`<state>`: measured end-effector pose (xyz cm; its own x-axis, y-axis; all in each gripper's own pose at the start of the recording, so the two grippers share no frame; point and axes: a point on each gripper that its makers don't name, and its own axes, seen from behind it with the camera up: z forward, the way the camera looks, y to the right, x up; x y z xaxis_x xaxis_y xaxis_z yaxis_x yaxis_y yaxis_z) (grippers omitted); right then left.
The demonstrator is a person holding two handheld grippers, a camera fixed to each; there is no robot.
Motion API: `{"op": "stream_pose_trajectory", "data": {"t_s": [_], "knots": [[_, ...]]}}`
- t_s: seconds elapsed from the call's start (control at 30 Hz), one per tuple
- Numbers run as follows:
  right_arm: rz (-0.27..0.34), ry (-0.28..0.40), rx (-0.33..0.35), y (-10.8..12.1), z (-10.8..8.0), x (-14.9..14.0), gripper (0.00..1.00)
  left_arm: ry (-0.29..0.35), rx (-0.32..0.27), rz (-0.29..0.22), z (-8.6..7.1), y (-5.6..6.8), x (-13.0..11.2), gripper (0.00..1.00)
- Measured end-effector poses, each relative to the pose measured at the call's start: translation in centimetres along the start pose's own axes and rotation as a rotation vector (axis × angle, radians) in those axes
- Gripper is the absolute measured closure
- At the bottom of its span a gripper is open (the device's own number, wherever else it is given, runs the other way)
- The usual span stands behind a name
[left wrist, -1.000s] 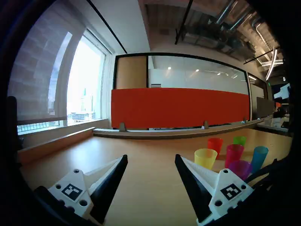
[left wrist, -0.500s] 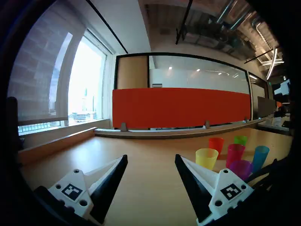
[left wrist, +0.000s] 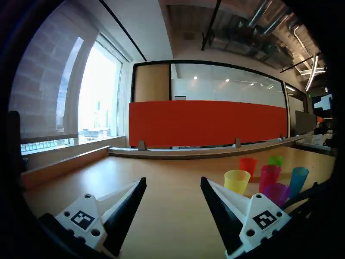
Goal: Pour water
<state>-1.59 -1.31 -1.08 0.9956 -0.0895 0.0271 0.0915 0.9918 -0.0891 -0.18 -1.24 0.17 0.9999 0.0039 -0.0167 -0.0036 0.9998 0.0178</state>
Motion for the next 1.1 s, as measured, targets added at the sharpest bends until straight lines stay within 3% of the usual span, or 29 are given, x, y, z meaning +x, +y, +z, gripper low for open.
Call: {"op": "stream_pose_trajectory", "data": {"t_s": [0.2,0.4,0.63,1.1], "knots": [[0.01,0.043,-0.016,0.9,0.9,-0.6,0.02,0.0,0.0,0.0,0.0,0.0,0.1,0.07],[0.025,0.049,0.014,0.4,1.7,-3.5,0.01,0.0,0.0,0.0,-0.1,0.0,0.1,0.07],[0.074,0.036,0.056,0.4,2.3,-7.0,0.02,0.0,0.0,0.0,-0.1,0.1,0.1,0.07],[0.179,0.069,0.087,0.9,2.4,-10.5,0.02,0.0,0.0,0.0,-0.1,0.2,0.1,0.07]]}}
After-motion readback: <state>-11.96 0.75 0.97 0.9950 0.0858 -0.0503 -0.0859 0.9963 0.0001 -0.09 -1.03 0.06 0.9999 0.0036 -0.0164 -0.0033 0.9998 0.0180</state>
